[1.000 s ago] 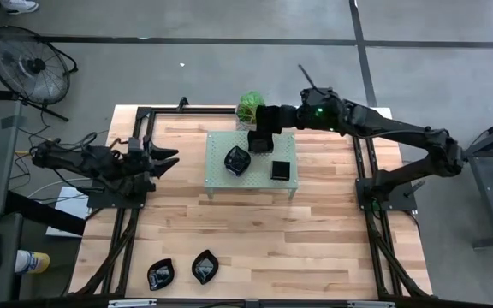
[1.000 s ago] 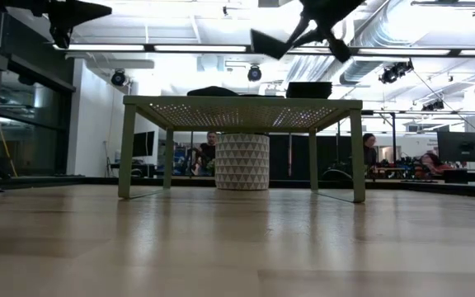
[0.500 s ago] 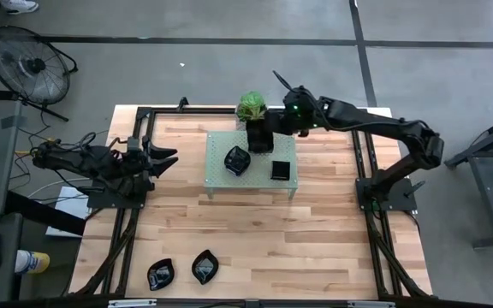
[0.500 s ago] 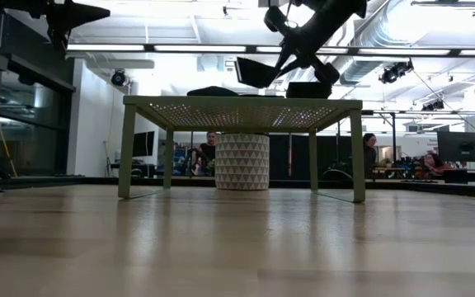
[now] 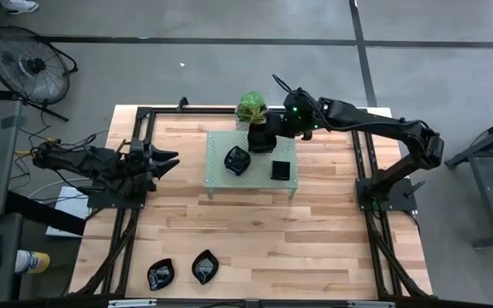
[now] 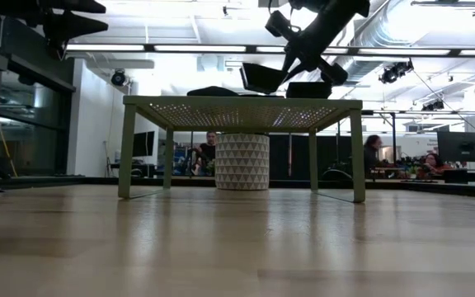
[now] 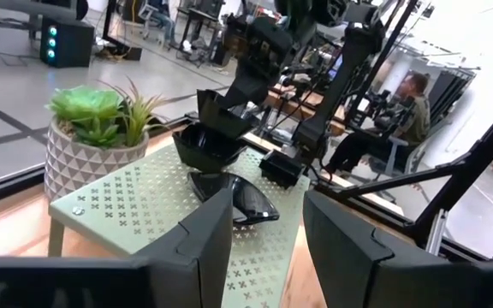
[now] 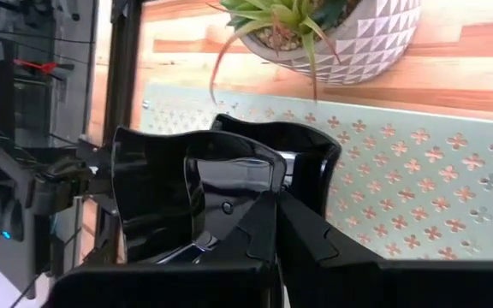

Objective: Pick & Place Mini shaped plates
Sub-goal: Stack the black distorted square plate on the other black distorted square plate on the shelf

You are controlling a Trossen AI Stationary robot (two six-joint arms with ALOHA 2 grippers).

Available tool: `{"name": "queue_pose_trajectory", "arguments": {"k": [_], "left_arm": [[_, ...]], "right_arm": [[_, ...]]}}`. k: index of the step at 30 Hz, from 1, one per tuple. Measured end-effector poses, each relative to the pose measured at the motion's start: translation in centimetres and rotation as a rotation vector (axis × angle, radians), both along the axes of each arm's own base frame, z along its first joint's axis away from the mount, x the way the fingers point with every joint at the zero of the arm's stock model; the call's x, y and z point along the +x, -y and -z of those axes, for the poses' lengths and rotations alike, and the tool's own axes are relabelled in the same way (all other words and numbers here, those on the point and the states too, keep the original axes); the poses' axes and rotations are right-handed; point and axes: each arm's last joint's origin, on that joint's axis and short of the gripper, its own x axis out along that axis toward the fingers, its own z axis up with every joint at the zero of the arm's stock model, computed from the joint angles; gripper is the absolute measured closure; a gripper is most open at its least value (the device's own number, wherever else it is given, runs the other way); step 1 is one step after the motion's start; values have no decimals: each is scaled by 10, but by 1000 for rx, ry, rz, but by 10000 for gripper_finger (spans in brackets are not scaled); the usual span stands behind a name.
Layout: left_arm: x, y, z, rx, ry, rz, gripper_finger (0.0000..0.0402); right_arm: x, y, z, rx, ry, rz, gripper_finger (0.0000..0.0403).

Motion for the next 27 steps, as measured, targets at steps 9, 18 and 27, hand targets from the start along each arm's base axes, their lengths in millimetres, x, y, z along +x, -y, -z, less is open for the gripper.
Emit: {"name": "queue_pose_trajectory", "arguments": {"k": [9,18,27], "left_arm": [[0,0,0,-10,4,-1,259],[0,0,0,-24,12,-4,259],[0,0,-1,-30,15,-4,259]], "right_arm": [[-1,1,0,-43,-23,9,403],[9,-3,10,-34,-42,-33,403],[10,-6,10,-43,-42,-22,397]]}}
